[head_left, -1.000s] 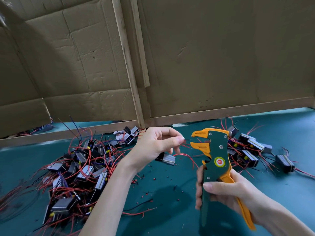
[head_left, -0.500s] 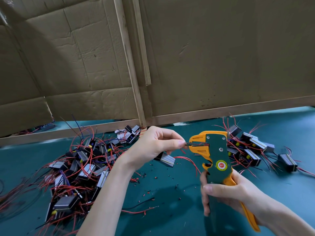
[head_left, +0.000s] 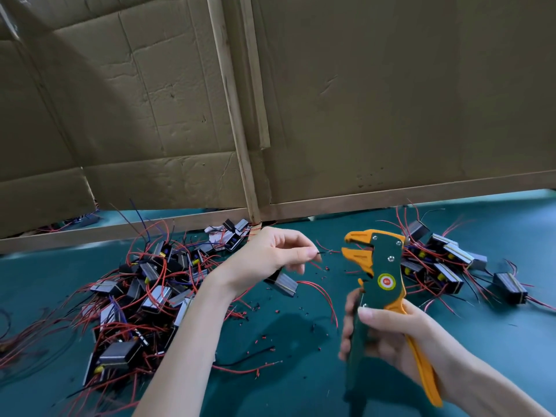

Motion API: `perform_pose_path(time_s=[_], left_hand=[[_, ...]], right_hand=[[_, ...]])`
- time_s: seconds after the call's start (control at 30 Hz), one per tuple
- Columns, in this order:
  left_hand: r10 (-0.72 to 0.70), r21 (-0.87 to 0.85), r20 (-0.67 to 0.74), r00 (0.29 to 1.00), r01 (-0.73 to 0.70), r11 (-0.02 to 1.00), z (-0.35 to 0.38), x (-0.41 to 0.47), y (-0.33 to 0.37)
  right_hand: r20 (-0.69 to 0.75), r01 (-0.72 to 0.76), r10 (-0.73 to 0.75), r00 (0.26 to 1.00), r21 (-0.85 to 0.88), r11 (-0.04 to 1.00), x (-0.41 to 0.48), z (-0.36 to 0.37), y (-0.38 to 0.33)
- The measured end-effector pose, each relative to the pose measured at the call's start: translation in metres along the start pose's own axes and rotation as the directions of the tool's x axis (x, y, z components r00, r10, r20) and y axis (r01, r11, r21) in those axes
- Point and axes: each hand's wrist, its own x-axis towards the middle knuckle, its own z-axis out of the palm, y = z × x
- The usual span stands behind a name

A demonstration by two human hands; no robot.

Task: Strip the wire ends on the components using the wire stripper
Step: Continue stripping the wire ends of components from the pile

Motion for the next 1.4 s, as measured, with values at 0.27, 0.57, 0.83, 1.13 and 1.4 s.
perform_pose_path(time_s=[0.27, 0.57, 0.83, 1.13, 1.4], left_hand=[[0.218, 0.067, -0.333, 0.917, -0.208, 0.976, 0.025, 0.027, 0.010], [0.244, -0.071, -0.450, 0.859, -0.306, 0.949, 0.105, 0.104, 0.041], [0.108, -0.008, 0.079, 0.991, -0.108, 0.994, 0.125, 0.079, 0.026], [-0.400, 0.674, 0.047, 0.915, 0.267, 0.689, -0.020, -0.005, 0.021], [-0.667, 0.708, -0.255, 0.700, 0.605, 0.364, -0.063, -0.022, -0.045]], right_hand=[[-0.268, -0.150, 0.182, 0.946, 0.137, 0.979, 0.010, -0.018, -0.001], [-0.259, -0.230, 0.279, 0.925, 0.205, 0.951, 0.010, -0.018, -0.004], [-0.261, -0.222, 0.274, 0.926, 0.212, 0.952, 0.011, -0.020, -0.004], [-0.268, -0.204, 0.271, 0.924, 0.252, 0.946, 0.009, -0.020, -0.004], [-0.265, -0.204, 0.278, 0.923, 0.274, 0.940, 0.010, -0.024, -0.003]])
